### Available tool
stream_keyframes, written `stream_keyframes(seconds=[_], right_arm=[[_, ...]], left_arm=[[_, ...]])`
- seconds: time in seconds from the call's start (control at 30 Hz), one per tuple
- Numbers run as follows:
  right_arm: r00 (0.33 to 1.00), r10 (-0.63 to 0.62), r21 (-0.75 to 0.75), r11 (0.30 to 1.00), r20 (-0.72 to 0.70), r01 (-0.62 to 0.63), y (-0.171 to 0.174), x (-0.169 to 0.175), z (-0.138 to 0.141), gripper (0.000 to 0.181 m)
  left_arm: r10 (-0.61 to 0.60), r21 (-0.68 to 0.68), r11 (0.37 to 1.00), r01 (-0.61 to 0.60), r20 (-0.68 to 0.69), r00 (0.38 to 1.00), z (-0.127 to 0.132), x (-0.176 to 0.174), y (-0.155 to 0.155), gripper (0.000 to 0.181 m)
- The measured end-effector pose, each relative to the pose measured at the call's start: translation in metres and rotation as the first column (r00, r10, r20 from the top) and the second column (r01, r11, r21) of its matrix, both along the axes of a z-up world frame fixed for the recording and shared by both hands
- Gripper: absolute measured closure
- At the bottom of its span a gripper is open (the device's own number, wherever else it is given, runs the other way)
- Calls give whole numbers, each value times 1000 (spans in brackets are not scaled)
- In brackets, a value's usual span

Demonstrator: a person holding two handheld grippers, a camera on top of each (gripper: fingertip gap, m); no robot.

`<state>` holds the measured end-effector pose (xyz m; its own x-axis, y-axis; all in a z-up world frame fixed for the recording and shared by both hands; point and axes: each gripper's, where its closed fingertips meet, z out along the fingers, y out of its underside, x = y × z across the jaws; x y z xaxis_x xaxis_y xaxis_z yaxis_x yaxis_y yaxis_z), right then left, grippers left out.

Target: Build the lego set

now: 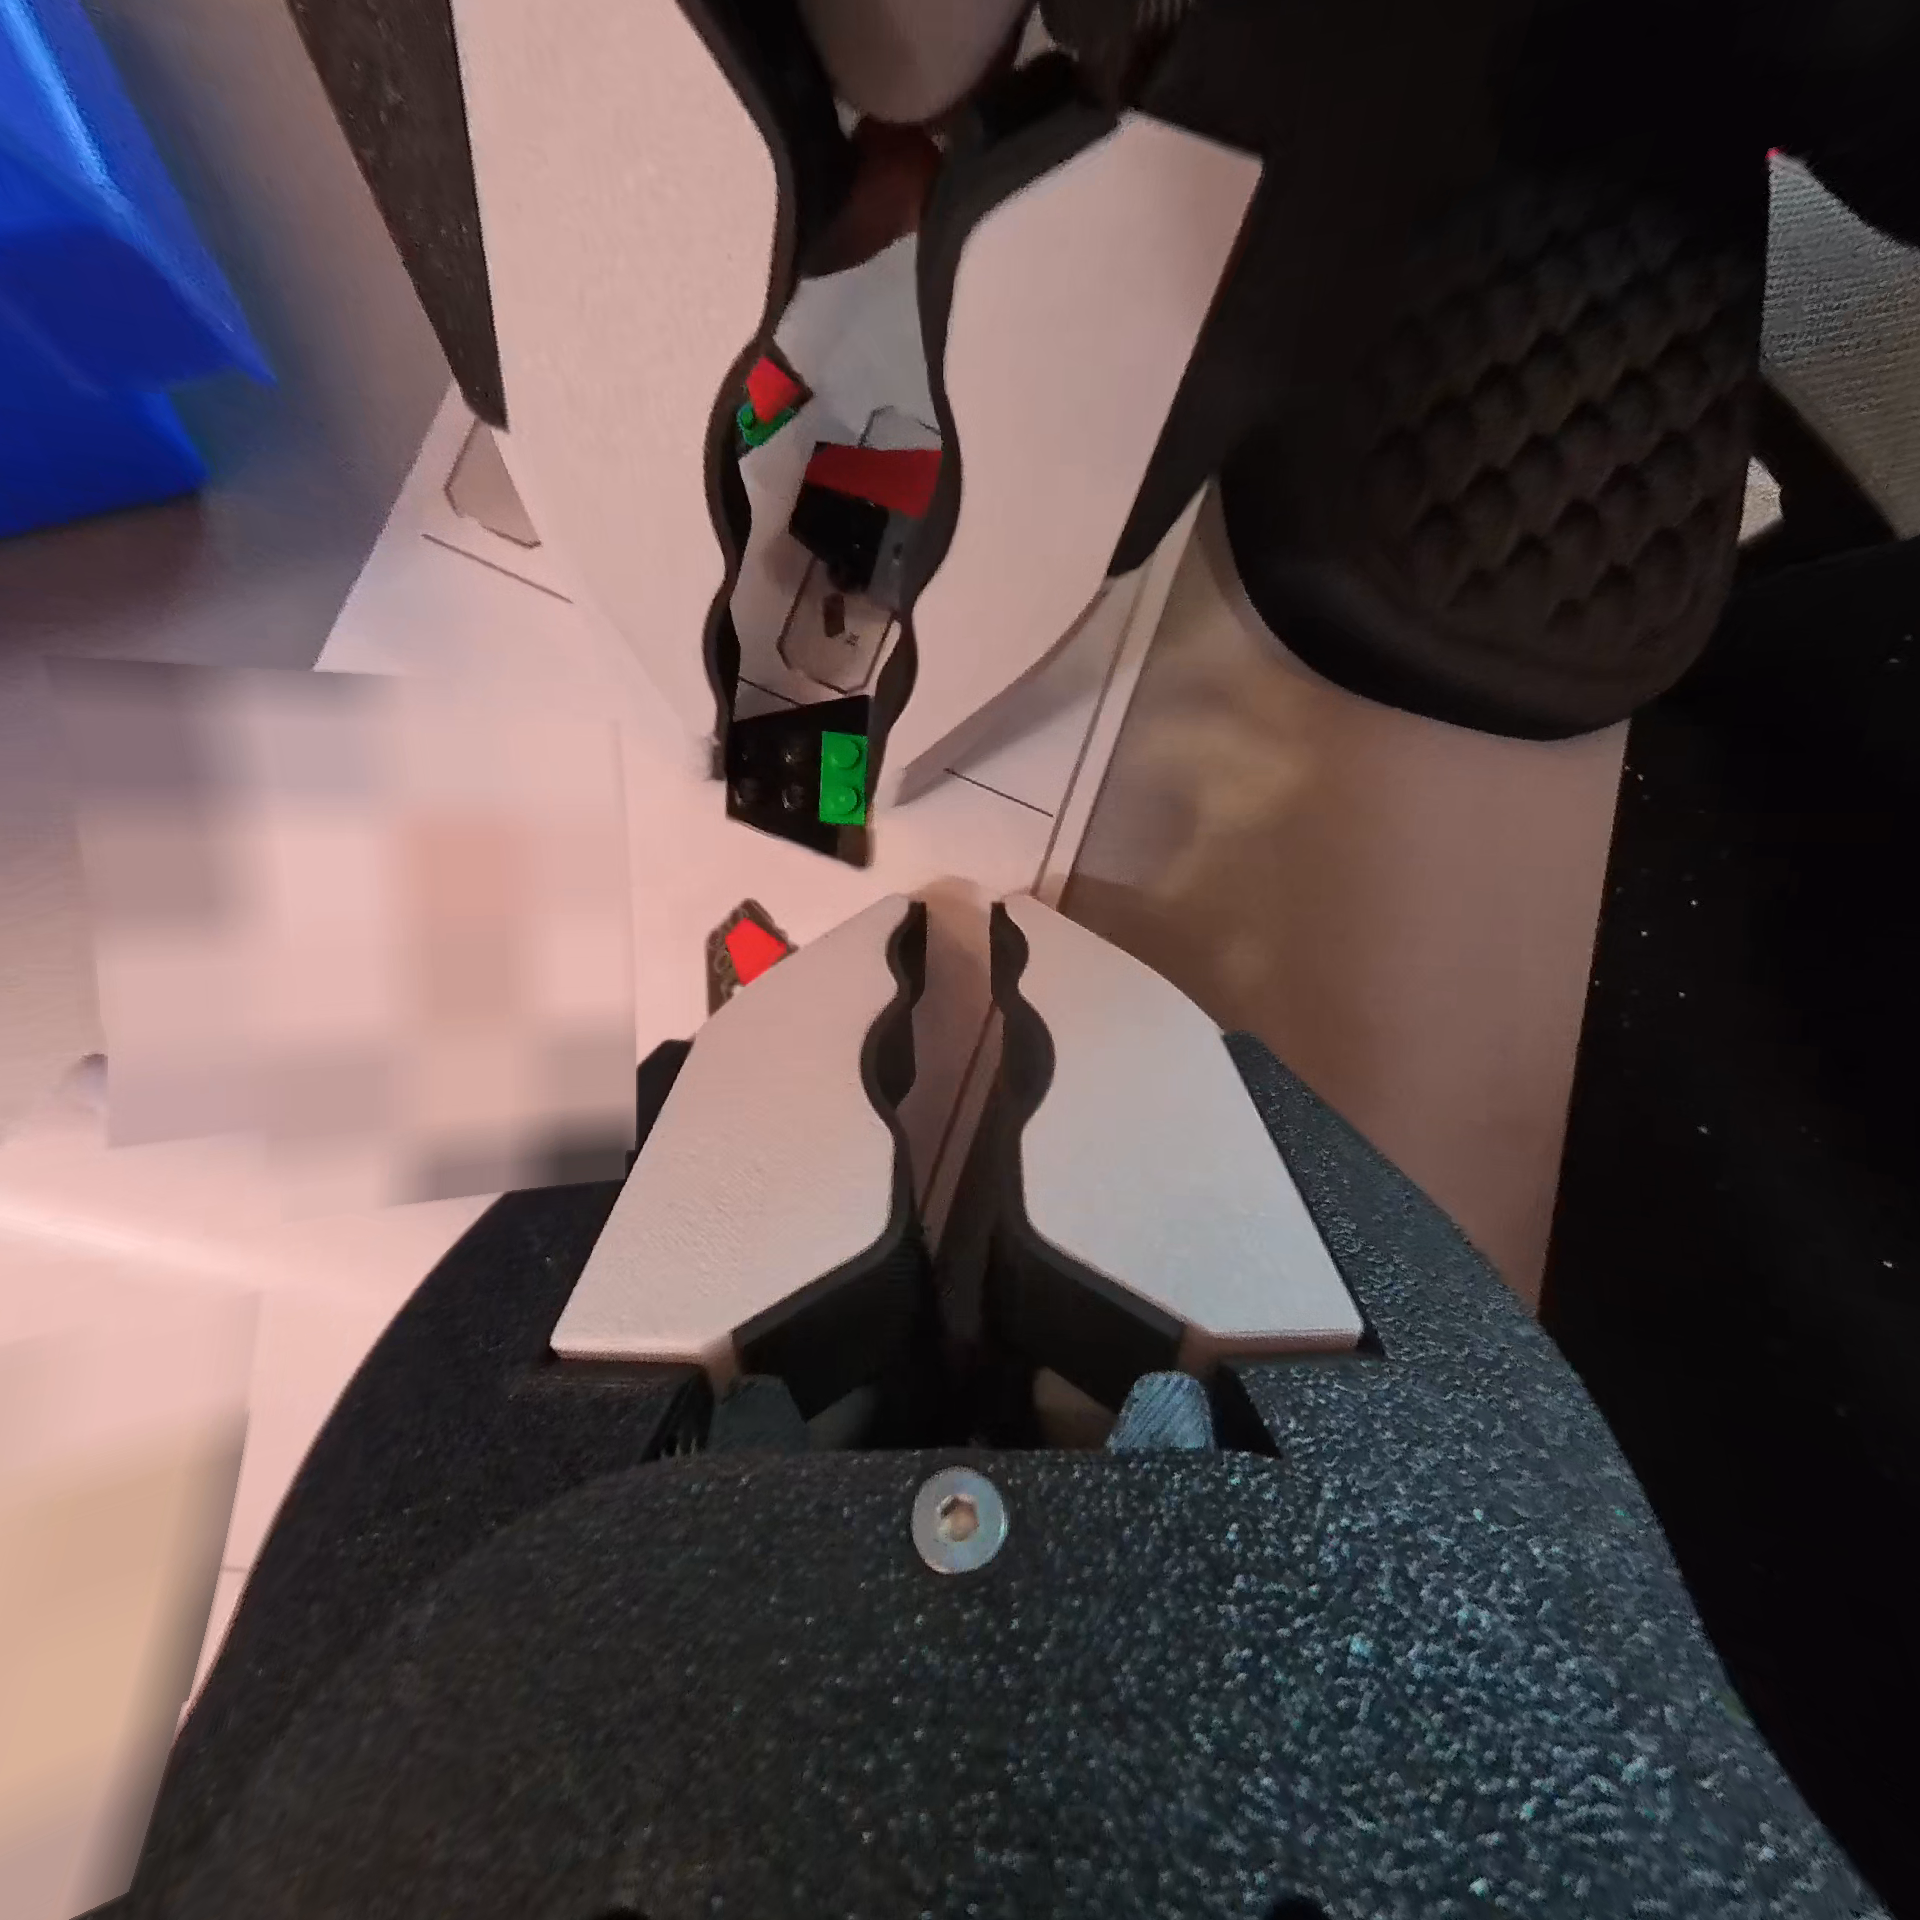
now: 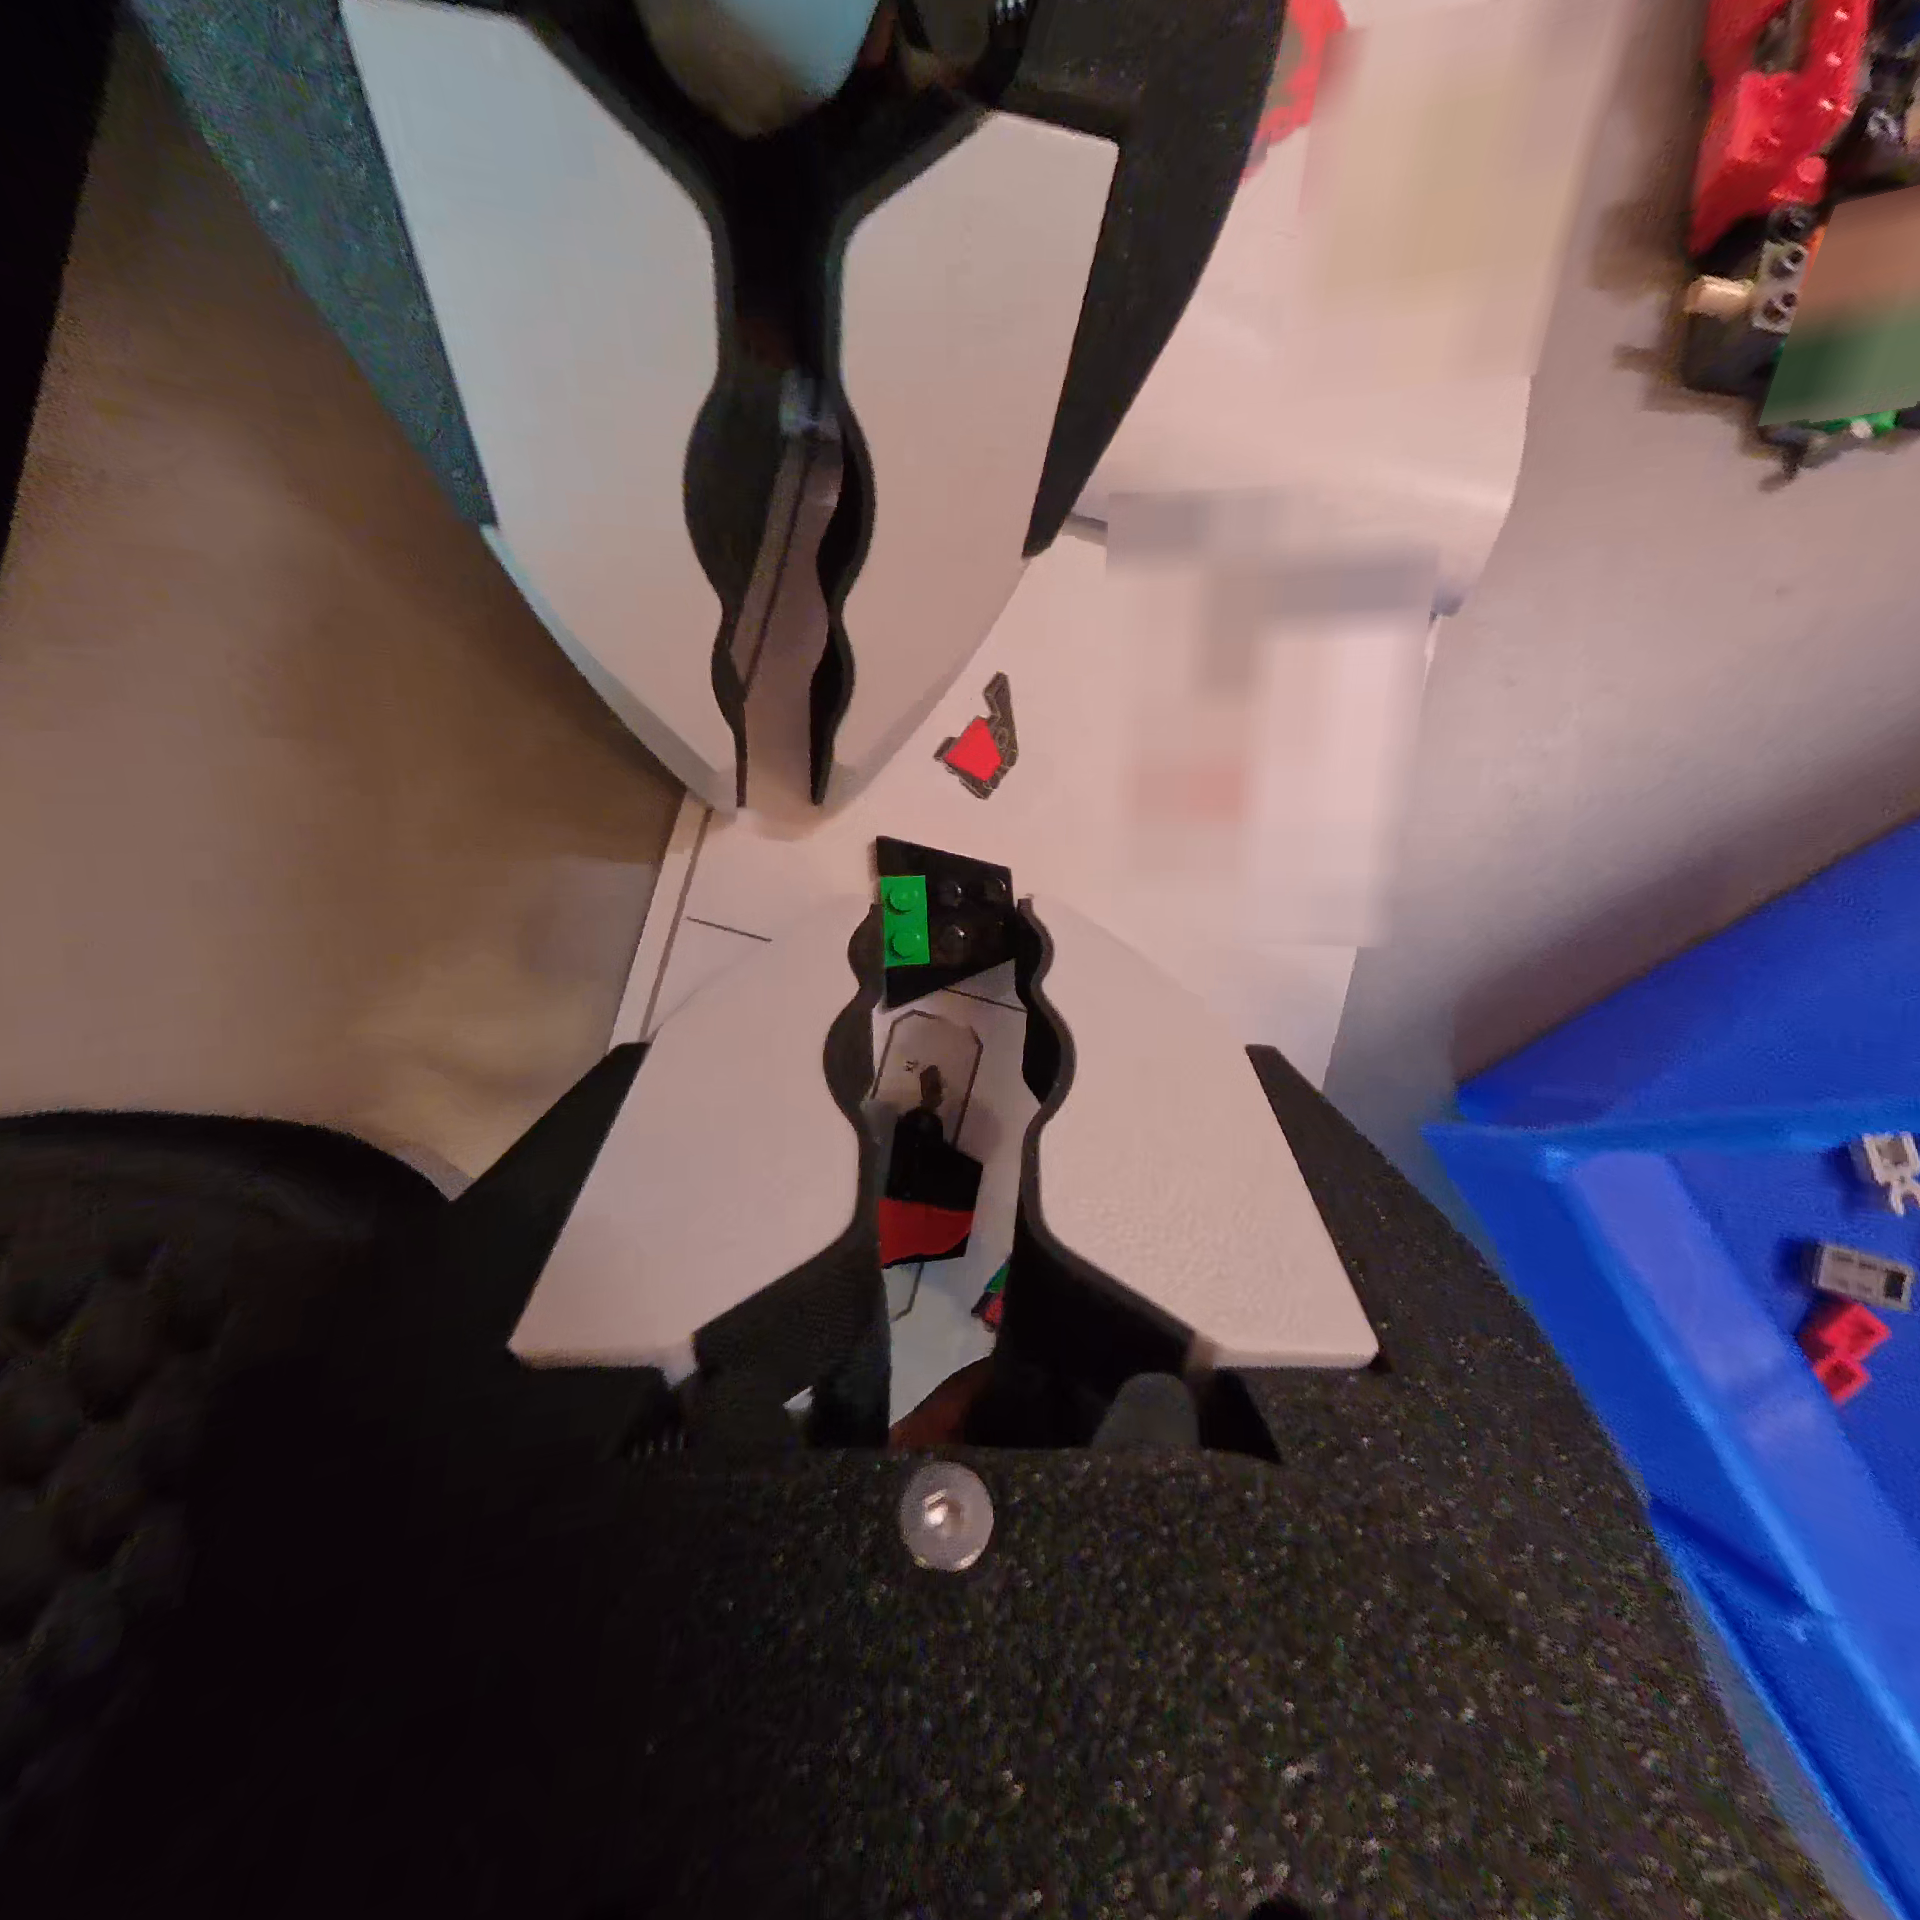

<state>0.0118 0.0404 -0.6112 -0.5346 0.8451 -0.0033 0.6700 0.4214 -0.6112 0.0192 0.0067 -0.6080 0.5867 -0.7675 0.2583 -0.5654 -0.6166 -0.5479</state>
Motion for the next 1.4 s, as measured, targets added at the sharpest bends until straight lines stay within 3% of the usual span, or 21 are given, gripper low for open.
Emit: stream_keyframes(seconds=[0.23, 0.53, 0.67, 0.77, 0.97, 1.2, 1.3, 1.4], right_arm=[[995, 103, 2, 995, 14, -103, -10, -1, 0, 157], [995, 105, -23, 994, -2, -105, -13, -3, 3, 151], [998, 21, -39, 999, -58, -23, -4, 4, 25, 145], [998, -32, -36, 999, -44, 31, -1, 29, 36, 163], [975, -215, 94, 973, 48, 210, -4, 56, 9, 164], [912, -408, 81, 911, 42, 404, -11, 49, 0, 155], [886, -463, 24, 886, 32, 462, -10, 46, -1, 169], [871, -490, -14, 872, 25, 490, -9, 46, 0, 169]], left_arm=[[37, 41, 998, -37, -2, 999, -1, 0, -1, 170], [31, 42, 999, -32, 11, 999, -1, 3, 0, 170], [30, 36, 999, -30, 18, 999, -1, 3, -2, 170], [31, 38, 999, -32, 19, 999, -1, 2, -3, 170], [58, 99, 993, -62, 47, 997, 6, 2, 3, 170], [73, 254, 962, -97, 101, 992, 23, 2, 11, 170], [45, 329, 941, -85, 128, 991, 30, 5, 12, 169], [18, 400, 913, -81, 159, 987, 37, 9, 12, 169]])
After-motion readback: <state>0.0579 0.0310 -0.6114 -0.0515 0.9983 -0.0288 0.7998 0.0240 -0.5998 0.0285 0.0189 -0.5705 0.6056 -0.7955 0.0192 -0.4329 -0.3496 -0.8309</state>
